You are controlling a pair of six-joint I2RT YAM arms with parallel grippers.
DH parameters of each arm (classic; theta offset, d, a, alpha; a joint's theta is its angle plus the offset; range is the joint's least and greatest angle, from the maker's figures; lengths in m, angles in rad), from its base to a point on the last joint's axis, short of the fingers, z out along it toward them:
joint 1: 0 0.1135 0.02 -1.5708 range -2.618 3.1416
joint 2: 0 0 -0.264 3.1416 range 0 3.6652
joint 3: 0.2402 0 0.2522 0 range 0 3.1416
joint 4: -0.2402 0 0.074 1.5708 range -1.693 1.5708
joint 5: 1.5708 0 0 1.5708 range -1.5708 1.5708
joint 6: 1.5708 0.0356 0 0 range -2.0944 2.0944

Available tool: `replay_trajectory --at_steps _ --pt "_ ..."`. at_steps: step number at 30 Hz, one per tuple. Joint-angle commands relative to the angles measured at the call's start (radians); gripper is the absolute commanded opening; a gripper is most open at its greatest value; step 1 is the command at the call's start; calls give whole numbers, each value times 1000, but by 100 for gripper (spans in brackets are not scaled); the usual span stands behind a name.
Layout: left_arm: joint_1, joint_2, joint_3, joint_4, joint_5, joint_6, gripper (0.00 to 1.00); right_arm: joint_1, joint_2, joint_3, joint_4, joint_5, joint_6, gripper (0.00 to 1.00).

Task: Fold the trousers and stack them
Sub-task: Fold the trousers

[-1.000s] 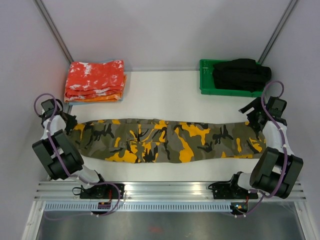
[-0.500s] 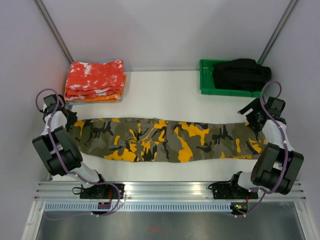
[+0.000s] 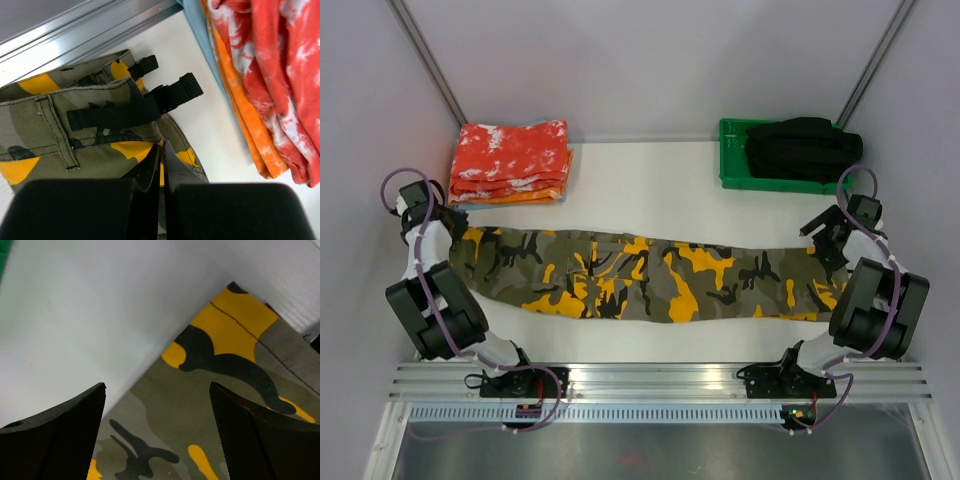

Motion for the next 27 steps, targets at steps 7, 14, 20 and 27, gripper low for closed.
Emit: replay_trajectory --at_steps 7,14,20,27 --pt "-18 163 30 106 -14 -29 2 1 140 69 6 138 -42 81" --pt "-45 224 39 98 -96 -49 2 -2 168 40 15 237 -72 58" --pt "-43 267 45 98 -129 -43 9 -17 204 42 15 244 -63 25" --pt "-49 200 55 89 -81 6 62 -23 188 58 28 215 -59 15"
